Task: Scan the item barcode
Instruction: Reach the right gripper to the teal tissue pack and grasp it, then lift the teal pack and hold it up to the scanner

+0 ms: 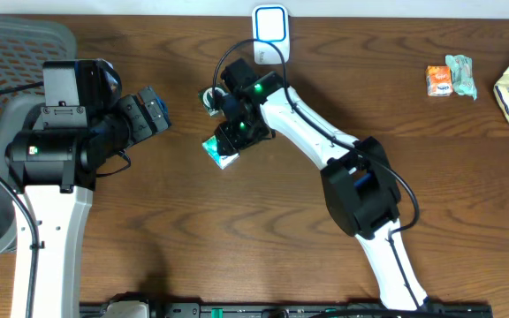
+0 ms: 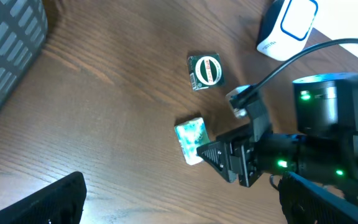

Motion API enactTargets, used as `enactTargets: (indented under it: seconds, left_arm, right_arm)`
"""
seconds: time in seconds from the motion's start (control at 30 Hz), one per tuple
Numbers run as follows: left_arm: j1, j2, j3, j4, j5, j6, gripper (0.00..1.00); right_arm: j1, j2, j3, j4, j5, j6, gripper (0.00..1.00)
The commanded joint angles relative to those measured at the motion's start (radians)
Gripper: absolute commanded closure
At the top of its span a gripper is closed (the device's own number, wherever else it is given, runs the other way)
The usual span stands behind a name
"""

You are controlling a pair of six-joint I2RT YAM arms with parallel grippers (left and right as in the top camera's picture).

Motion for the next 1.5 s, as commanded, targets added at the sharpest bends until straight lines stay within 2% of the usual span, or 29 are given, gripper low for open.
enactTargets:
  seconds: [0.0, 0.07, 0.2, 0.43, 0.57, 0.63, 0.77, 1.0, 1.1, 1.27, 1.47]
  left_arm:
    - [0.005, 0.000, 0.003, 0.000, -0.006, 0.006, 0.02]
    - [0.005, 0.000, 0.003, 0.000, -0.006, 0.006, 0.02]
    - [0.005, 0.000, 0.003, 0.000, -0.006, 0.006, 0.03]
    - [0.005, 0.000, 0.003, 0.000, -0.006, 0.006, 0.02]
    - [0.005, 0.000, 0.003, 0.000, -0.006, 0.006, 0.02]
    - [0.005, 0.000, 0.003, 0.000, -0.006, 0.006, 0.02]
    - [0.005, 0.000, 0.003, -0.001, -0.006, 0.006, 0.02]
    - [0.005, 0.000, 0.003, 0.000, -0.006, 0.006, 0.02]
    - [0.005, 0.000, 0.003, 0.000, -0.006, 0.006, 0.02]
    - [0.005, 0.000, 0.003, 0.000, -0.006, 0.006, 0.02]
    - [0.005, 0.000, 0.003, 0.000, -0.006, 0.006, 0.02]
  right_arm:
    - [-0.003, -0.043, -0.001, 0.043, 0.078, 0.006, 0.40]
    - [-0.003, -0.037, -0.001, 0.075, 0.089, 0.006, 0.39]
    - [-0.001, -0.016, -0.003, 0.079, 0.088, 0.006, 0.49]
    - [0.008, 0.010, -0.004, 0.072, 0.035, 0.006, 0.47]
    - [0.022, 0.036, -0.006, 0.074, 0.035, 0.006, 0.51]
    - [0.024, 0.059, -0.006, 0.072, 0.035, 0.006, 0.57]
    - [0.023, 0.081, -0.006, 0.056, 0.035, 0.006, 0.99]
    - [-0.015, 0.049, 0.015, 0.027, 0.013, 0.008, 0.99]
    - [-0.093, -0.001, 0.017, 0.039, -0.132, 0.007, 0.99]
    - [-0.328, -0.038, 0.016, 0.077, -0.669, -0.030, 0.99]
    - [-0.504, -0.038, 0.012, 0.085, -1.061, -0.084, 0.99]
